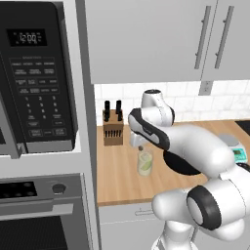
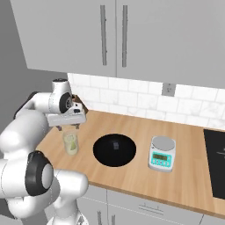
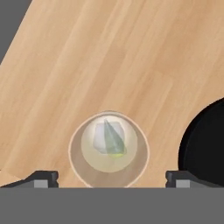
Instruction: Grab a lemon wedge from the fridge and one ice cube from the ice bowl, and put them in the glass of lemonade.
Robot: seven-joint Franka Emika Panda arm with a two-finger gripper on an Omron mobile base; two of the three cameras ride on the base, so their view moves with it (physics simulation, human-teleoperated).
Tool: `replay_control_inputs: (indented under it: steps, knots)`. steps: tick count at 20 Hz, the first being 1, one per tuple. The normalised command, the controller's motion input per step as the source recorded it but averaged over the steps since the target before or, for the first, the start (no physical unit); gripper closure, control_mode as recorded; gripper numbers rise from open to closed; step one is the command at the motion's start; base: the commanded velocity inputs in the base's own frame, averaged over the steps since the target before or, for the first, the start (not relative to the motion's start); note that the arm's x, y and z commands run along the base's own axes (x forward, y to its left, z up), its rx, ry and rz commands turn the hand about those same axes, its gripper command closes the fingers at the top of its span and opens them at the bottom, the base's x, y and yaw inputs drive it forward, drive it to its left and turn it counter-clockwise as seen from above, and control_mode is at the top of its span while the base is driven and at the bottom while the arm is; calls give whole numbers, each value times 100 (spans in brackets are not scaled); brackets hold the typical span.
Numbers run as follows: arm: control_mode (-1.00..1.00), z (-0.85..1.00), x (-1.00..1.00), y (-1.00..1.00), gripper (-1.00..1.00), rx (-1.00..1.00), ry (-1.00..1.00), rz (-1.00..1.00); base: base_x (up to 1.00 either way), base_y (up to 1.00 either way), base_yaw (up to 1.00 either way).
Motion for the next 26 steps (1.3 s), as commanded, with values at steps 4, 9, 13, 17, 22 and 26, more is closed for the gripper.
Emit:
replay_control_inputs:
  steps: [4,9,13,17,22,26]
  knots:
    - [-100,9,-13,-1,-100,6,-9,0,0,0,0]
    - [-100,16,-18,-2,-100,9,-13,0,0,0,0]
    - [-100,11,-68,-13,-100,13,-23,0,0,0,0]
    - [-100,6,-87,-23,-100,15,-28,0,0,0,0]
    - [-100,7,-71,-18,-100,12,-24,0,0,0,0]
    - [-100,26,-42,-3,-100,7,-18,0,0,0,0]
